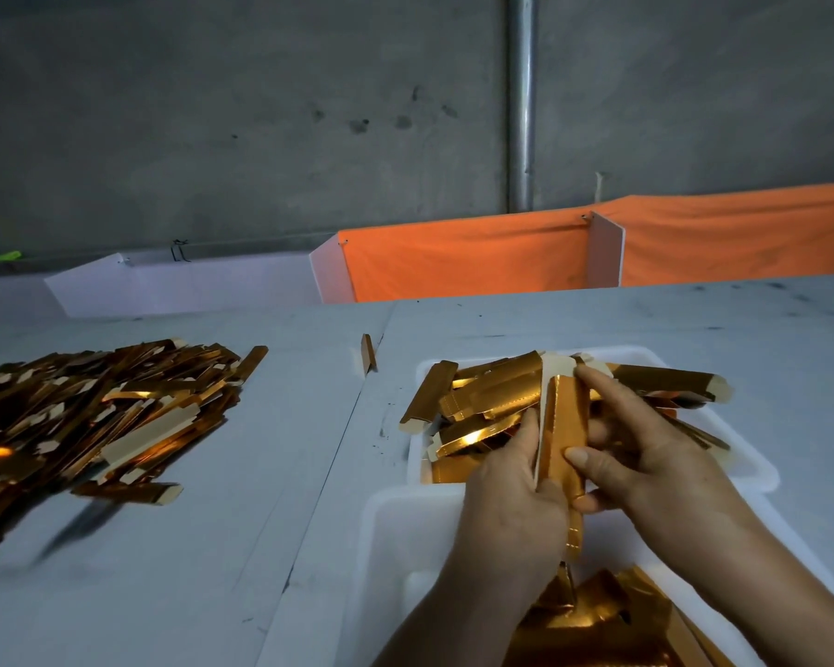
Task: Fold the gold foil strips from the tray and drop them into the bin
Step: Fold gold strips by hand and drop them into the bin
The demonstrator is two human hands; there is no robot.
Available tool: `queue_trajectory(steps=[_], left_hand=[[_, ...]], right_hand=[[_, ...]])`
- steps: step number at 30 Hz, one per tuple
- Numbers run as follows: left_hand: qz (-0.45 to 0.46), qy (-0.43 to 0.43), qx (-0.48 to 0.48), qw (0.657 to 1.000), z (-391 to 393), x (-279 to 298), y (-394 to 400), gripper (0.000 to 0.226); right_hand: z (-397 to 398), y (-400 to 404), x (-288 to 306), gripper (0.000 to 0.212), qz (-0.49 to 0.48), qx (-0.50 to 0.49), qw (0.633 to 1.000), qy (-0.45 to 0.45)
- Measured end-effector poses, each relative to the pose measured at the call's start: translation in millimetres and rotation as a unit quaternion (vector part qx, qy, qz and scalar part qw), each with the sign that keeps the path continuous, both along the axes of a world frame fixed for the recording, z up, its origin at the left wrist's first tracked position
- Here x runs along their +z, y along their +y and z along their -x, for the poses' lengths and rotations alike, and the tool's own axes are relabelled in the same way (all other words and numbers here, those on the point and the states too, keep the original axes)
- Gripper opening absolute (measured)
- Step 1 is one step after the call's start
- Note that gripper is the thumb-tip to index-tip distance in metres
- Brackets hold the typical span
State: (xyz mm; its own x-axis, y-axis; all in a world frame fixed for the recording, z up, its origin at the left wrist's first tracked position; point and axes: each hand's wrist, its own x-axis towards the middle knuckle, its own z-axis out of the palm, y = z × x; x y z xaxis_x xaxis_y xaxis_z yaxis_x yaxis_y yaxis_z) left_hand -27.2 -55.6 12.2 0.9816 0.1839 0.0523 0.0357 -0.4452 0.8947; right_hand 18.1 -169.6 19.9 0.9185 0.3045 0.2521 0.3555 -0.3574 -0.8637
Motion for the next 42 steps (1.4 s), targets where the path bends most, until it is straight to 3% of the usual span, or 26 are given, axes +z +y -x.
queue_trajectory(steps=[3,6,9,20,24,29,32,40,42], left_hand=[[-0.022,0.006,0.012,1.0,0,-1,-5,0.062],[0.025,-0.012,0.001,1.0,1,0,-5,0.05],[0.014,-0.011,-0.011,1.0,1,1,-5,0.048],[-0.024,-0.01,-0.015,1.0,1,-3,-7,0.048],[-0.019,-0.01,-0.017,1.0,1,-2,-8,0.046],[-0.022,-0.023,-0.017,0.999,1,-2,-4,0.043],[-0.022,-0.024,-0.024,0.999,2,-3,-5,0.042],[-0.001,-0.004,-0.072,0.997,0,-6,-5,0.04],[0.068,0.044,-0.068,0.994,-1,-4,-3,0.03]], right_hand=[[-2,-1,0,0.074,-0.01,-0.014,0.999,-0.03],[-3,-5,3,0.061,-0.008,-0.02,0.999,-0.036],[-4,-7,3,0.05,-0.01,-0.01,0.999,-0.035],[-17,-19,2,0.006,-0.152,0.003,0.987,0.058],[-20,-20,1,0.006,-0.146,-0.024,0.987,0.057],[-17,-20,3,0.002,-0.18,0.026,0.979,0.088],[-17,-20,4,0.003,-0.13,0.056,0.986,0.083],[-19,-14,-7,0.013,-0.061,-0.03,0.998,0.003],[-20,-14,-9,0.022,-0.051,-0.044,0.998,-0.002]])
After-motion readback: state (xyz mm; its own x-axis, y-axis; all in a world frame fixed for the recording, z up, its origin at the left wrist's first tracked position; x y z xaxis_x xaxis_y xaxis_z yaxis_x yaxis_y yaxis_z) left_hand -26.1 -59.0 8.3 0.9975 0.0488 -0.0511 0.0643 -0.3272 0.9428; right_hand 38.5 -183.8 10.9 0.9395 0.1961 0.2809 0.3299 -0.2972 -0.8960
